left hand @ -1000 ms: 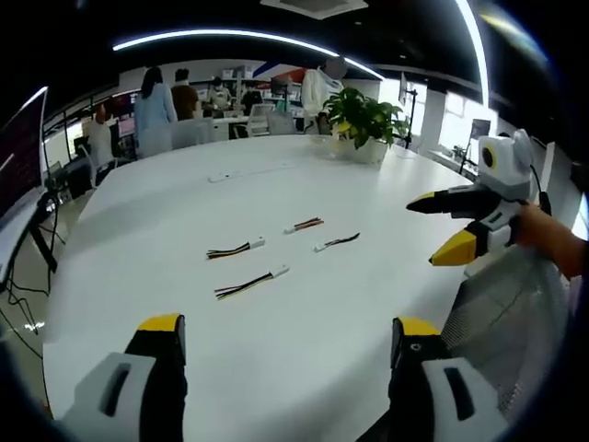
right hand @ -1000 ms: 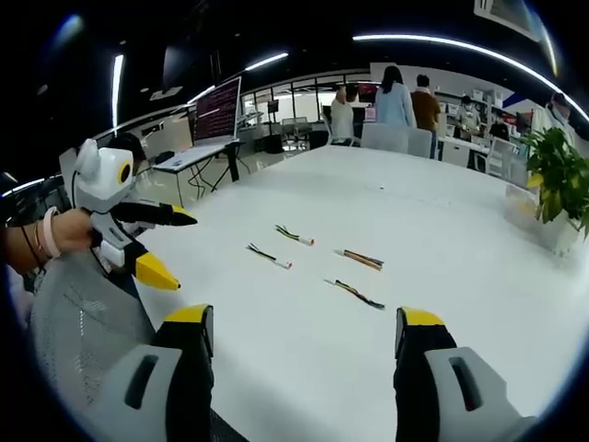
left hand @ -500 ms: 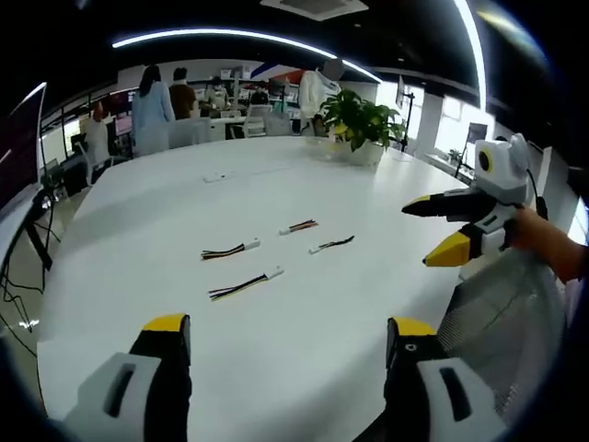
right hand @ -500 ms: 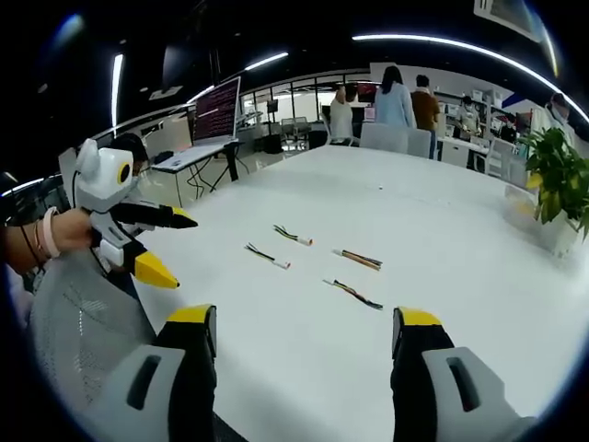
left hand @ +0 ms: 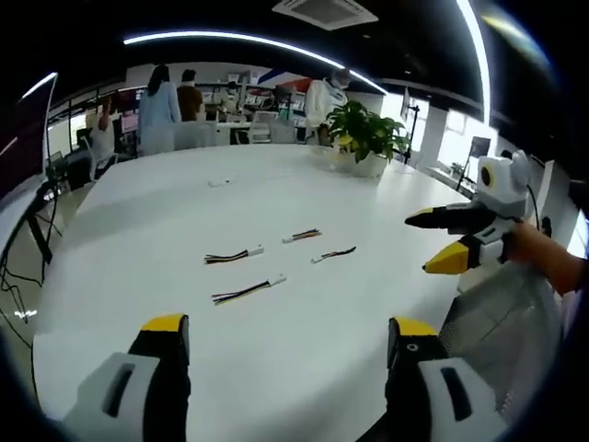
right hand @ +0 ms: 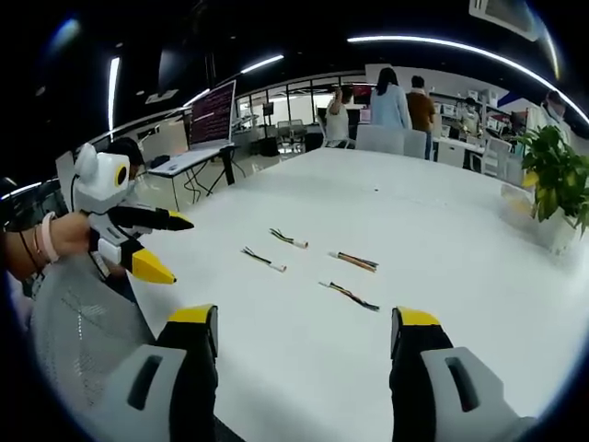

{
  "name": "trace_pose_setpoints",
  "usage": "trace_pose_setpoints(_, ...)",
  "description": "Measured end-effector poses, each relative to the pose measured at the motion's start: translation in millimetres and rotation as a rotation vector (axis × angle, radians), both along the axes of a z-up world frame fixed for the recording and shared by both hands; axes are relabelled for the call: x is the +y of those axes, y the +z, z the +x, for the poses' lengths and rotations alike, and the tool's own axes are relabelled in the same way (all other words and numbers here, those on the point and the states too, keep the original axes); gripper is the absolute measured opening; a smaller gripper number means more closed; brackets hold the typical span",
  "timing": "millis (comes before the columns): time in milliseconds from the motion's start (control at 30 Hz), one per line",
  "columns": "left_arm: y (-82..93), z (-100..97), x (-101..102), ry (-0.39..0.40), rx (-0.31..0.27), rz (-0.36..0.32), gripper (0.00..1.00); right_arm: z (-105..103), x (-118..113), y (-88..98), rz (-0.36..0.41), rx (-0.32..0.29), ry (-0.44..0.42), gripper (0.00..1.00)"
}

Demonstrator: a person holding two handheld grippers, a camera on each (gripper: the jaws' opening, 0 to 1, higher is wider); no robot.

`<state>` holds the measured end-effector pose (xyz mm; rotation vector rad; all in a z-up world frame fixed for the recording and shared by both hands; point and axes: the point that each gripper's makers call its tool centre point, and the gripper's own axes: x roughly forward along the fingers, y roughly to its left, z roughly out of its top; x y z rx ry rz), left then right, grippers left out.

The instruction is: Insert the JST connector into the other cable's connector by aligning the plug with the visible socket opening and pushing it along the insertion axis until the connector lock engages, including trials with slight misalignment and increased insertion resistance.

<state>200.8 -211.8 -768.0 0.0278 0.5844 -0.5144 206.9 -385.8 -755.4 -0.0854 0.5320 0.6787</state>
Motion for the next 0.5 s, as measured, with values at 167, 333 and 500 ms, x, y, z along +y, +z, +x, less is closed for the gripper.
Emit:
trace_pose_setpoints(167, 4.0, 1.4, 0.4, 0.009, -0.011, -0.030, 0.88, -0.1, 0.0, -0.1, -0.001, 0.001, 0.000, 0.75)
trace_pose_setpoints(333, 3.8, 2.7, 4.5, 0.018, -0.020, 0.001, 0.88, 0.0, -0.5, 1.8, 0.032, 0.013, -0.010, 0.75)
trace_pose_setpoints(500, 8.7, 3.1, 5.0, 0.026, -0.027, -0.036, 0.88, -0.6, 2.0, 2.4, 0.038, 0.012, 0.001, 0.75)
